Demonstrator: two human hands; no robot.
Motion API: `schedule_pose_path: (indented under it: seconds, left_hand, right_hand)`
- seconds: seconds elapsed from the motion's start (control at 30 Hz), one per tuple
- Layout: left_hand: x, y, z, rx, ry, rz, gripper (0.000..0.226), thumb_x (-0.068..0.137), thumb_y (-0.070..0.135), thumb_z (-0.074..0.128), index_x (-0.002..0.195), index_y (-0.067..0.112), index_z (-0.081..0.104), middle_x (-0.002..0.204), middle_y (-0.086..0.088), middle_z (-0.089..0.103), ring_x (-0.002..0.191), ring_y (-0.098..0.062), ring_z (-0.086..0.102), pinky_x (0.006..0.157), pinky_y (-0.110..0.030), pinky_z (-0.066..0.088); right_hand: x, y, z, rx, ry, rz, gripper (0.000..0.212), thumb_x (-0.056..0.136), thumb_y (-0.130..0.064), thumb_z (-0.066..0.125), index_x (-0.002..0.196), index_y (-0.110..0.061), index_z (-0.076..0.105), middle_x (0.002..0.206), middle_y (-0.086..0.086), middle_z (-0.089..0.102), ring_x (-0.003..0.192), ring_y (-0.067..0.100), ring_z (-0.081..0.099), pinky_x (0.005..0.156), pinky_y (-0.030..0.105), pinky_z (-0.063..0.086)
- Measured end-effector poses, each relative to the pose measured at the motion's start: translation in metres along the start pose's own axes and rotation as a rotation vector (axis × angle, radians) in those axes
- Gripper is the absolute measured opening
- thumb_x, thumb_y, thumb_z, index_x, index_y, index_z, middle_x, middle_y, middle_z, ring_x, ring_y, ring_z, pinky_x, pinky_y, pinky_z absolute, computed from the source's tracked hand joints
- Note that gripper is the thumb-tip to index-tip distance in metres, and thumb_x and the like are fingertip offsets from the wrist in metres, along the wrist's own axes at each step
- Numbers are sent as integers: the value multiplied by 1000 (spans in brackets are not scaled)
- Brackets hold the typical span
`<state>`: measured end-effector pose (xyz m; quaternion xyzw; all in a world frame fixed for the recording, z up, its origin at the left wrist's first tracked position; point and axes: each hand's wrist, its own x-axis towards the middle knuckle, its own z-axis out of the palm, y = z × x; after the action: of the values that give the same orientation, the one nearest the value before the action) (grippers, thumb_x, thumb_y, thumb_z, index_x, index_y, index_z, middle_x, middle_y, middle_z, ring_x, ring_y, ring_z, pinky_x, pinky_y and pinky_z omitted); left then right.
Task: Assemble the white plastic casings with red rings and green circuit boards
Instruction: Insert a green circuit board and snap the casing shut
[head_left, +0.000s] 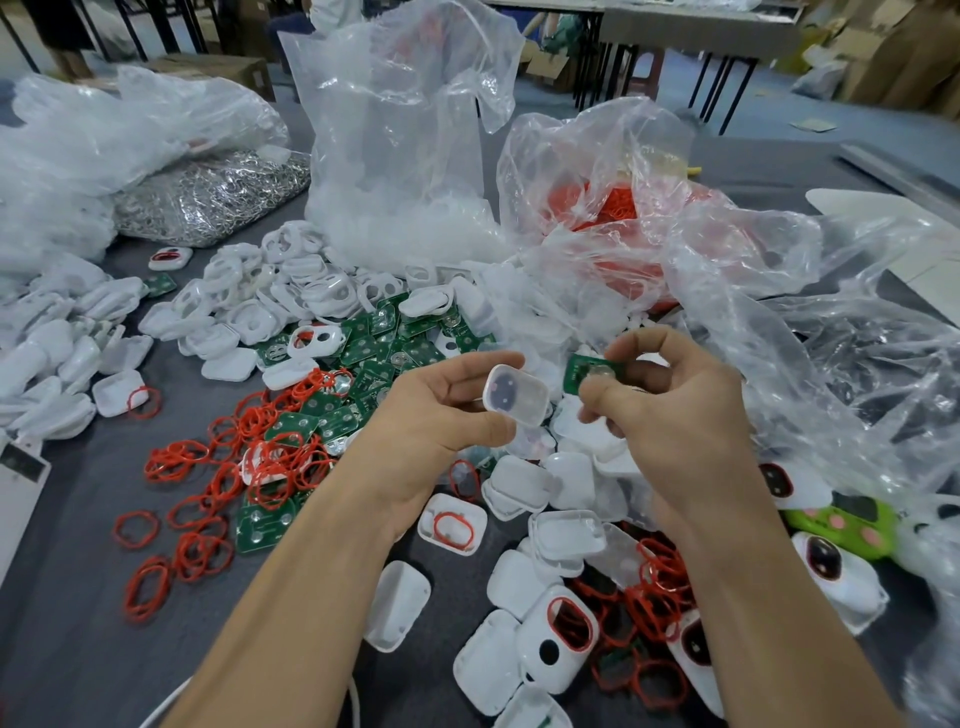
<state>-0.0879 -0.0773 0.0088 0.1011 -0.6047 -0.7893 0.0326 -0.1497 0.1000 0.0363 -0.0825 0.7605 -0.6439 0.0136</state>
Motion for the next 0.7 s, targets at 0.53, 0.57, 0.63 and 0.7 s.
schedule_pose_path:
  seconds: [0.53, 0.57, 0.63, 0.7]
  left_hand:
    - [0, -2, 3, -12, 17, 1, 53, 62, -9, 75, 103, 25, 81, 107, -8, 79, 91, -26, 69, 92, -54, 37]
    - [0, -2, 3, -8, 16, 0, 53, 63, -8, 76, 103, 26, 81, 108, -8, 79, 90, -24, 70, 94, -56, 34]
    - [0, -2, 2, -1, 12, 9, 53, 64, -9, 77, 105, 24, 80, 108, -8, 79, 91, -24, 71, 94, -54, 39]
    - [1, -2, 2, 3, 7, 26, 54, 67, -16, 77, 106, 21, 79, 107, -9, 79, 89, -22, 72, 87, -41, 55]
  right_hand:
    - [-7, 3, 14, -58, -175, -75, 33, 70, -10, 85, 91, -34, 77, 73, -6, 78, 66, 15, 76, 66, 32, 61]
    - [-7, 3, 14, -81, -165, -90, 33, 71, -9, 86, 91, -35, 77, 73, -7, 78, 67, 13, 76, 68, 32, 61]
    - [-5, 4, 13, -50, -153, -104, 30, 68, -13, 86, 89, -34, 79, 75, -7, 78, 70, 12, 76, 67, 29, 61]
    - [-3, 5, 10, 18, -150, -94, 28, 65, -16, 84, 88, -31, 80, 77, -3, 79, 72, 16, 77, 67, 27, 61]
